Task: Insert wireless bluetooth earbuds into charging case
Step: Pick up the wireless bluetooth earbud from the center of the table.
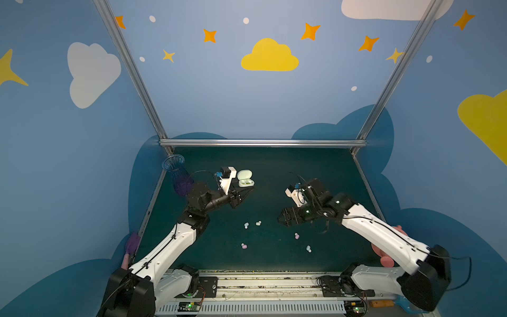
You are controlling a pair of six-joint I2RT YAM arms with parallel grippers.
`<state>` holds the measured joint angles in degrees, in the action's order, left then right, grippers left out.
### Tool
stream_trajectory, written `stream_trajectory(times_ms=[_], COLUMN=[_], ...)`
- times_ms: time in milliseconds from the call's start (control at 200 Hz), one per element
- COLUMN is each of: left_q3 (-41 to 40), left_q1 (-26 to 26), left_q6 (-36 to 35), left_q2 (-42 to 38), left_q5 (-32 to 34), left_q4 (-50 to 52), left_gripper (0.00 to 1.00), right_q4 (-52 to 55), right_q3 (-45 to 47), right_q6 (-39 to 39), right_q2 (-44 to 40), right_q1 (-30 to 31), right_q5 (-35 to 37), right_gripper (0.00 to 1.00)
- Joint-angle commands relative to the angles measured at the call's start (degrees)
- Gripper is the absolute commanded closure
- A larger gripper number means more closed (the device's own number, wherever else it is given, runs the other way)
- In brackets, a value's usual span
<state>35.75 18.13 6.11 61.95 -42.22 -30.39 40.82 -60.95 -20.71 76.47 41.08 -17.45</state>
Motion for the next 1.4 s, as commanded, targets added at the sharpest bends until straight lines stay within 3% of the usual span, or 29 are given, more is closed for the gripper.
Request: stream_trajectory(times_ms=[0,220,396,596,906,1392], left_q3=[1.57,2.95,2.37,2.06,2.19,2.37], left_q1=[-1.97,-4.94,-5.56,-5.69,-5.74,-5.79], left_q6=[0.31,2.05,2.07,2.32,2.77,3.75], left_q2=[0.89,3.57,3.08,3.25,3.97,4.69], left_q5=[-2.94,-5.73,-5.73,-5.68,-6.12,-6.83], left_q4=[0.06,-2.52,-2.83,-3.24,-3.93,-4.61], left_gripper=[0.82,0.82,0.82,0.82,0.82,0.82], right_q4=[-3.04,-0.46,-1.04,0.47,2.24,0.97], right_q3=[-4.49,-16.01,-21.39,-26.51,-27.73,-23.03], right_q6=[5.15,14.86,15.75,16.22,15.53,13.36], right_q2=[7.94,25.03,32.73,39.57,43.39,41.25], right_q1=[0.89,4.77,5.38,6.74,7.34,8.23], right_q5=[0.77,1.23,-3.74,-5.78,-7.79,-9.42], right_gripper=[0.05,0.06,0.19,0.21,0.24,0.26])
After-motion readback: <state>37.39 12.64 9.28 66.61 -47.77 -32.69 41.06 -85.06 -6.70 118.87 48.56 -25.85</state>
